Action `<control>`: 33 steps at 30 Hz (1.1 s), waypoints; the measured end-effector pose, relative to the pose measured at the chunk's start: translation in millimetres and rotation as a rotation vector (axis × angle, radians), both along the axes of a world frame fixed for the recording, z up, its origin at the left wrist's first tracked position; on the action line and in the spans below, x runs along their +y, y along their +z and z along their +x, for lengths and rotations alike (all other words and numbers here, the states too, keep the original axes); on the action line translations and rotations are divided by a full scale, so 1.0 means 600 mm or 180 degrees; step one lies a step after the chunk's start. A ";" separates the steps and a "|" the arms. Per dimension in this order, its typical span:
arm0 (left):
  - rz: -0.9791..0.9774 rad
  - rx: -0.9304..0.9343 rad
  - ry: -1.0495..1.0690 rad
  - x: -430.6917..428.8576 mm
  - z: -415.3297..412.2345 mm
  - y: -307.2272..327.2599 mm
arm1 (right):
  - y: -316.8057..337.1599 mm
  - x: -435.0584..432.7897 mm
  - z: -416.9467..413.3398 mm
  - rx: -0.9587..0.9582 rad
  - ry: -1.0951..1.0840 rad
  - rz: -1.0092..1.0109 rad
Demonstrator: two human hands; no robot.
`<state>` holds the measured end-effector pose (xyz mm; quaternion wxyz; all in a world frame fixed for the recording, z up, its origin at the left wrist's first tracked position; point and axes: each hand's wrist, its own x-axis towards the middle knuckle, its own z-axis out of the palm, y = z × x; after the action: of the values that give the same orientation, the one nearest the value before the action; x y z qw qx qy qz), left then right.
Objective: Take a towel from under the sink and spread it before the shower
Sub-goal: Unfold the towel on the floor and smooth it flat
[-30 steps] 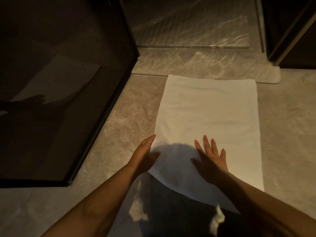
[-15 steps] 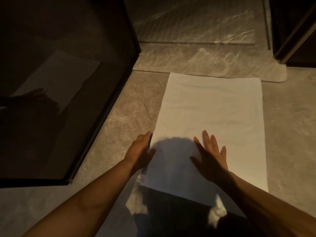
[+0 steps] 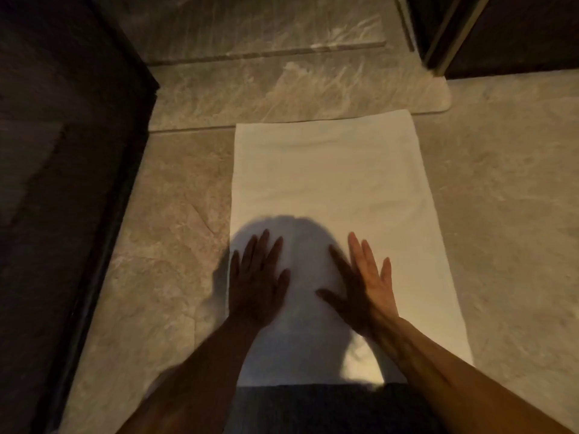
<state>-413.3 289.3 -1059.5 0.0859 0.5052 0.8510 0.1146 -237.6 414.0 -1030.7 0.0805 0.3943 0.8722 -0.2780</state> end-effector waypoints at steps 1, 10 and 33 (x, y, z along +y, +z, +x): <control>-0.0068 0.0008 0.0003 0.000 -0.001 -0.002 | 0.005 -0.004 0.006 0.0013 -0.0169 -0.0028; -0.0627 -0.0214 -0.0088 -0.004 -0.015 0.015 | 0.032 -0.027 0.019 -0.0812 -0.0001 -0.0156; -0.0767 -0.1301 0.1777 -0.144 -0.054 0.098 | 0.009 -0.081 -0.004 -0.0679 0.0847 0.0241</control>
<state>-446.0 203.2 -1000.7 0.2785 0.2064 0.9288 0.1312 -240.0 365.6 -1025.5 0.1938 0.3054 0.9131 -0.1884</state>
